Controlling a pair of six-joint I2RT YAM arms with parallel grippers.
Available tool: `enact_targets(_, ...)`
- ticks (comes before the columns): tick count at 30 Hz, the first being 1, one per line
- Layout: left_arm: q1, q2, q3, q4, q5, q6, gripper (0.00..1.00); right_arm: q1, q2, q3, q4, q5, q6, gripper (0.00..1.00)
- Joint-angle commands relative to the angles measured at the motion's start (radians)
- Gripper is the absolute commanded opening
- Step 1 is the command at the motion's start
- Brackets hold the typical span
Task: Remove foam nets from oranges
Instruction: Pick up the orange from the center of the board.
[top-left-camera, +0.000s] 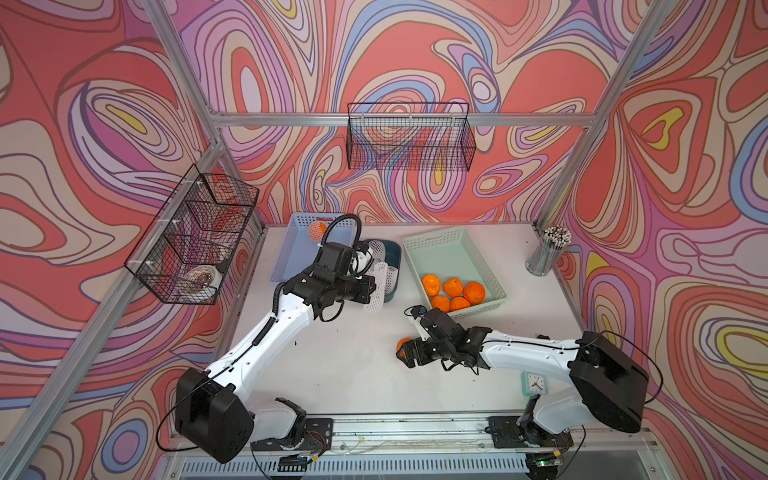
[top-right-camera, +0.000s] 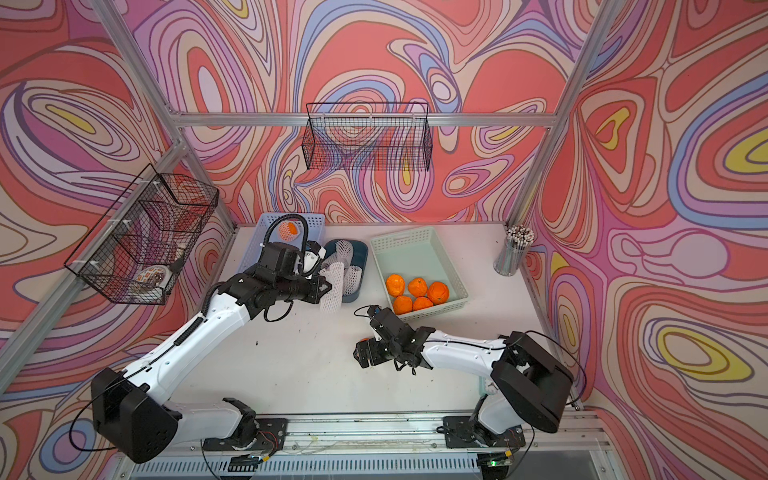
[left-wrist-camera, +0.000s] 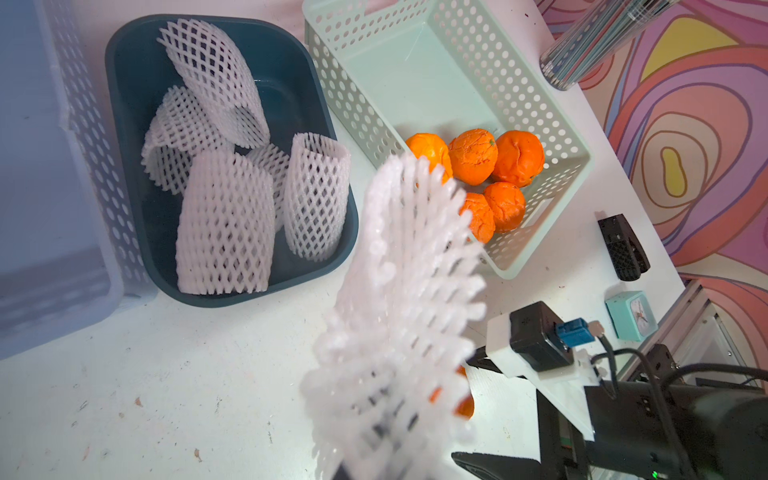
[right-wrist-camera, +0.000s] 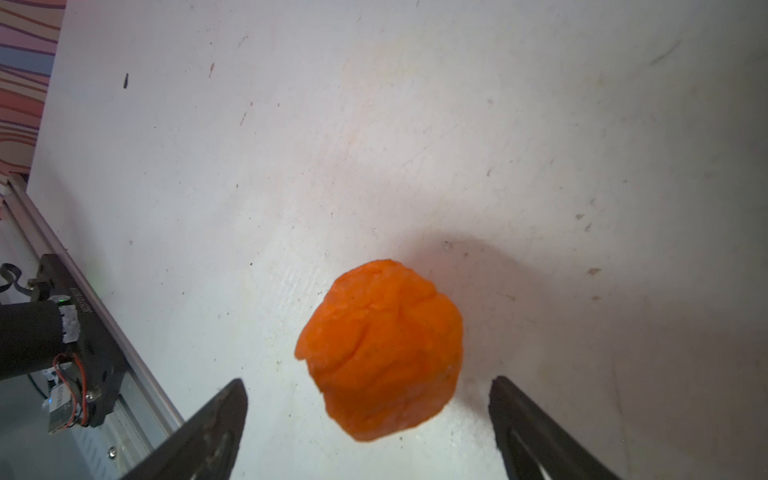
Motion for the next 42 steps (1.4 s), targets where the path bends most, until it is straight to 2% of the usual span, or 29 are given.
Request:
enact_targets(1, 0.008, 0.033, 0.066, -0.073, -0.019, 0.032, 0.07, 0.005, 0.035, 0.028, -0.006, 0.026, -0.007, 0.9)
enact_targets(14, 0.039, 0.166, 0.251, -0.185, -0.03, 0.084, 0.07, 0.005, 0.136, 0.105, -0.038, 0.06, -0.042, 0.77)
enact_targets(19, 0.059, 0.218, 0.316, -0.215, -0.024, 0.101, 0.08, 0.005, 0.141, 0.111, -0.055, 0.06, -0.044, 0.67)
enact_targets(24, 0.069, 0.279, 0.388, -0.259, -0.041, 0.128, 0.08, 0.004, 0.146, 0.125, -0.082, 0.062, -0.045, 0.52)
enact_targets(30, 0.082, 0.358, 0.469, -0.298, -0.037, 0.142, 0.09, 0.005, 0.073, 0.126, -0.12, 0.064, -0.036, 0.48)
enact_targets(37, 0.082, 0.454, 0.575, -0.341, -0.044, 0.148, 0.11, 0.005, -0.081, 0.123, -0.224, 0.085, -0.03, 0.47)
enact_targets(42, 0.082, 0.571, 0.695, -0.421, -0.064, 0.167, 0.12, 0.005, -0.189, 0.134, -0.311, 0.109, -0.032, 0.47)
